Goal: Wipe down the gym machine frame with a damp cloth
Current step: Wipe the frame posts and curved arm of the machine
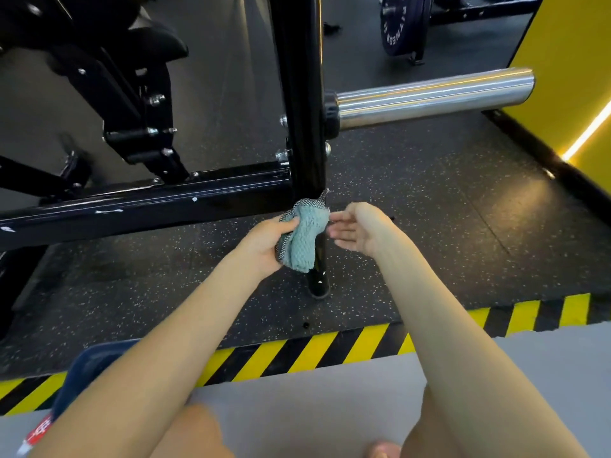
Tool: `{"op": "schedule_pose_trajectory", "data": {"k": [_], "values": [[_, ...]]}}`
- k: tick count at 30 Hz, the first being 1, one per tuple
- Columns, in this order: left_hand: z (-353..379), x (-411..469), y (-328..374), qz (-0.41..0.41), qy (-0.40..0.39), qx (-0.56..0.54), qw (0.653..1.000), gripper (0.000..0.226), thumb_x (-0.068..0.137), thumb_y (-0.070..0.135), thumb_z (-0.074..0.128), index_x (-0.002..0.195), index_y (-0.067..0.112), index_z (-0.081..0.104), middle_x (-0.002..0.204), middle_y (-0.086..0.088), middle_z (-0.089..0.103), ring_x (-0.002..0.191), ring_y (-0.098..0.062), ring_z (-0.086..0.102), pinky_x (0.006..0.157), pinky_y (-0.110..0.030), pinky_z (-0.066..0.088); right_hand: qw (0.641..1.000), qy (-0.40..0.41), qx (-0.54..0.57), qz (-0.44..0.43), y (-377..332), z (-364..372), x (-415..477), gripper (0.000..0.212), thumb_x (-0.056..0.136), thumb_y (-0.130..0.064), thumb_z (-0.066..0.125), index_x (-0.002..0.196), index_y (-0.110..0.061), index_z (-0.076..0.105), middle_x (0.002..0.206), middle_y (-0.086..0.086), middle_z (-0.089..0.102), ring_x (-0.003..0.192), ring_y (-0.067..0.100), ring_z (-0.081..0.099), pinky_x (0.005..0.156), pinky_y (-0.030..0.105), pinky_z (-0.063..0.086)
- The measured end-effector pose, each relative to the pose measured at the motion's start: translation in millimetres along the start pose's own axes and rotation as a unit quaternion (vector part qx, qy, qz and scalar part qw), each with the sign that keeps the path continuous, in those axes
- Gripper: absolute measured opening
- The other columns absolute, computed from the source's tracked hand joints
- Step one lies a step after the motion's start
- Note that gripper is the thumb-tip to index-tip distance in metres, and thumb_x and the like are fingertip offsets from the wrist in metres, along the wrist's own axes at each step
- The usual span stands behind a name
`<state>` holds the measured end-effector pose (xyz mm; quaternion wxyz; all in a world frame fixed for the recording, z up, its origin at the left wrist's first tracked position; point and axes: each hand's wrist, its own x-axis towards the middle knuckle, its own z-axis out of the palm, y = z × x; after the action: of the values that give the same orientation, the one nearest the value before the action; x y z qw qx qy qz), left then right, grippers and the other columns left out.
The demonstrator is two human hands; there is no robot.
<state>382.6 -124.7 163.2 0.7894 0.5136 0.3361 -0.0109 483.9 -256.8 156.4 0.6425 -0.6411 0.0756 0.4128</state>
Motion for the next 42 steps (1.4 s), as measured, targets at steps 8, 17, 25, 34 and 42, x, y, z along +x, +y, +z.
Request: {"op": "schedule_pose_trajectory", "data": {"k": [8, 17, 25, 34, 42], "values": [[-33, 5, -15, -0.016, -0.018, -0.053, 0.998, 0.024, 0.101, 0.012, 0.043, 0.120, 0.011, 0.060, 0.103, -0.007, 0.068, 0.092, -0.020, 0.065, 0.078, -0.037, 0.052, 0.984, -0.093, -0.151, 0.024, 17, 15, 2, 0.029, 0.091, -0.022, 0.063, 0.112, -0.001, 0.061, 0.107, 0.019, 0.068, 0.095, 0.026, 0.069, 0.075, 0.038, 0.057], [-54, -5, -17, 0.024, -0.020, -0.004, 1.000, 0.036, 0.086, -0.005, 0.061, 0.120, 0.006, 0.060, 0.112, -0.011, 0.069, 0.099, -0.022, 0.068, 0.077, -0.034, 0.057, 0.976, -0.153, -0.152, -0.002, 41, 49, 3, 0.039, 0.082, -0.006, 0.073, 0.119, -0.003, 0.062, 0.104, 0.009, 0.070, 0.095, 0.022, 0.067, 0.085, 0.040, 0.056], [-81, -7, -23, -0.008, 0.036, -0.032, 0.999, 0.029, 0.097, -0.002, 0.043, 0.121, 0.006, 0.057, 0.112, -0.009, 0.065, 0.102, -0.022, 0.062, 0.079, -0.042, 0.051, 0.984, -0.134, -0.113, 0.014, 39, 38, 6, 0.019, 0.092, 0.003, 0.055, 0.106, -0.006, 0.065, 0.104, 0.010, 0.067, 0.096, 0.024, 0.064, 0.084, 0.040, 0.053], [-84, -6, -29, 0.024, 0.059, 0.008, 0.998, 0.073, 0.084, -0.015, 0.057, 0.145, 0.020, 0.036, 0.131, -0.012, 0.056, 0.111, -0.027, 0.060, 0.084, -0.044, 0.054, 0.977, -0.084, -0.194, -0.019, 48, 39, 12, 0.062, 0.082, 0.009, 0.067, 0.137, -0.010, 0.046, 0.118, 0.014, 0.064, 0.103, 0.025, 0.064, 0.077, 0.035, 0.057], [-83, -13, -33, 0.101, -0.007, 0.335, 0.937, 0.074, 0.076, -0.013, 0.069, 0.137, 0.026, 0.052, 0.130, 0.003, 0.052, 0.119, -0.013, 0.049, 0.097, -0.023, 0.042, 0.887, -0.064, -0.430, -0.154, 51, 40, 13, 0.038, 0.073, -0.003, 0.080, 0.107, -0.015, 0.069, 0.098, 0.008, 0.067, 0.093, 0.020, 0.063, 0.084, 0.031, 0.051]]}}
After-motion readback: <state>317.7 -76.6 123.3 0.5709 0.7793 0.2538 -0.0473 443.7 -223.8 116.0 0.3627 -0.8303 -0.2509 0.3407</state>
